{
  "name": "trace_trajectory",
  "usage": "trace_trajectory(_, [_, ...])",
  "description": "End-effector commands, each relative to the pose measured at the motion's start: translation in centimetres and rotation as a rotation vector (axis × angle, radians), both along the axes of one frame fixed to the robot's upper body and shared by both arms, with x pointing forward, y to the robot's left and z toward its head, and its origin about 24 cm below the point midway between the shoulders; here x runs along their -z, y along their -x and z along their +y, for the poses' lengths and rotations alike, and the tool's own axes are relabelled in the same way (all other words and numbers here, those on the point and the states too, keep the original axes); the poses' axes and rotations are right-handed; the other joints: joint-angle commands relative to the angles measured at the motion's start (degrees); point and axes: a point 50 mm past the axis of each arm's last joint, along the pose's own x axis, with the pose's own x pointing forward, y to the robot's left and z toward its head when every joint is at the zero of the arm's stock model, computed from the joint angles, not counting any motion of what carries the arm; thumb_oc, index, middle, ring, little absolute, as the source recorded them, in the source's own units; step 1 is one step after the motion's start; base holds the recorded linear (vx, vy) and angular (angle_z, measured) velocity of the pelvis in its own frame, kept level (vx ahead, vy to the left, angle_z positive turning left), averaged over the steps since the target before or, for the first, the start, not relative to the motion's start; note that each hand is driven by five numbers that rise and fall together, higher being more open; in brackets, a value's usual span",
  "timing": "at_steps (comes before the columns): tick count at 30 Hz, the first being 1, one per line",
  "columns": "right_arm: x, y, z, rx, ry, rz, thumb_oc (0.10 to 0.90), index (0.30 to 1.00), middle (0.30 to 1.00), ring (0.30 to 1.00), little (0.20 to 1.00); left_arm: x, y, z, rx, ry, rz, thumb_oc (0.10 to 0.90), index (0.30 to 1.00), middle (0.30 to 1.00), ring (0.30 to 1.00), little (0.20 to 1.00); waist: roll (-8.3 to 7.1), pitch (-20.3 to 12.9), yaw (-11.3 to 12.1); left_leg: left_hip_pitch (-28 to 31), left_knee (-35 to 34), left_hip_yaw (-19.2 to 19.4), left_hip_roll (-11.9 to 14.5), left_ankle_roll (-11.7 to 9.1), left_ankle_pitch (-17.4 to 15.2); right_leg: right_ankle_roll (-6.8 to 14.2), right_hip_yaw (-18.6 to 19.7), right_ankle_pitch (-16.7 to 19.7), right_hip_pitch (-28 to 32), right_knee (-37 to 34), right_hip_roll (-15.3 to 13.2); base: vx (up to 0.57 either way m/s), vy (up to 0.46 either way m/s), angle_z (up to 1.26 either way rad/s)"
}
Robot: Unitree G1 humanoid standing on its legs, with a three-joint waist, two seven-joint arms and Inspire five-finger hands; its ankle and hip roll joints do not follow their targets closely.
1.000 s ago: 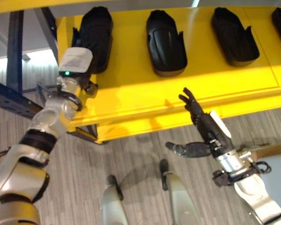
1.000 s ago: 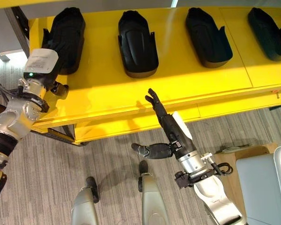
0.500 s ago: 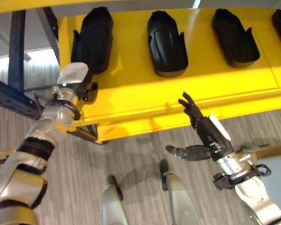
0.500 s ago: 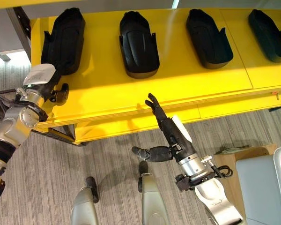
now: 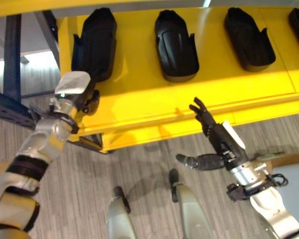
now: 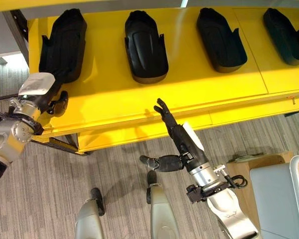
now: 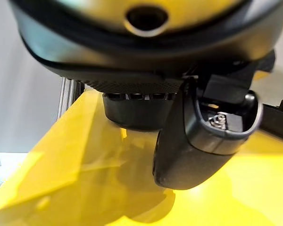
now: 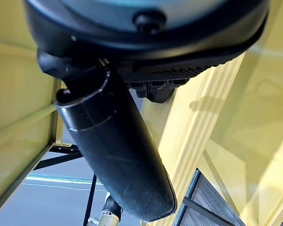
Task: Move parts from the plastic box to the shelf.
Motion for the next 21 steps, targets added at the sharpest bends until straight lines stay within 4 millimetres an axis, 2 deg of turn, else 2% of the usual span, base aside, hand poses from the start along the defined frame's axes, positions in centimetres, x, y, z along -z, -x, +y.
trace_trajectory(1, [-5.2,1.1,0.4,-0.065,-0.109,-0.276,0.900,1.000,1.000,1.000,1.000,-0.7,1.8,2.7,-0.072,-0.057,0.022,0.900,1.000,1.000,1.000,1.000,0.53,-1.1,-0.2,1.5,-0.4,0.2,-2.3,3.8,1.2,-0.9,0.8,-3.2,2.2,4.5,0.7,0.00,0.000,0.00])
trace_trajectory(14, [-5.1,1.0,-0.1,-0.038,-0.099,-0.264,0.900,1.000,1.000,1.000,1.000,-2.5,4.5,3.8,-0.055,-0.078,0.002,0.900,1.000,1.000,1.000,1.000,1.12,-1.4,0.5,1.7,-0.8,0.0,-2.4,3.7,1.3,-0.9,0.8,-3.1,2.4,4.3,0.7,0.00,0.000,0.00])
trace_trajectory(21, [-5.0,0.8,0.0,-0.041,-0.100,-0.263,0.900,1.000,1.000,1.000,1.000,-2.7,4.8,4.2,-0.067,-0.059,-0.006,0.900,1.000,1.000,1.000,1.000,1.28,-1.3,0.5,1.8,-0.7,0.0,-2.5,3.7,1.4,-0.9,0.8,-3.0,2.4,4.4,0.7,0.00,0.000,0.00])
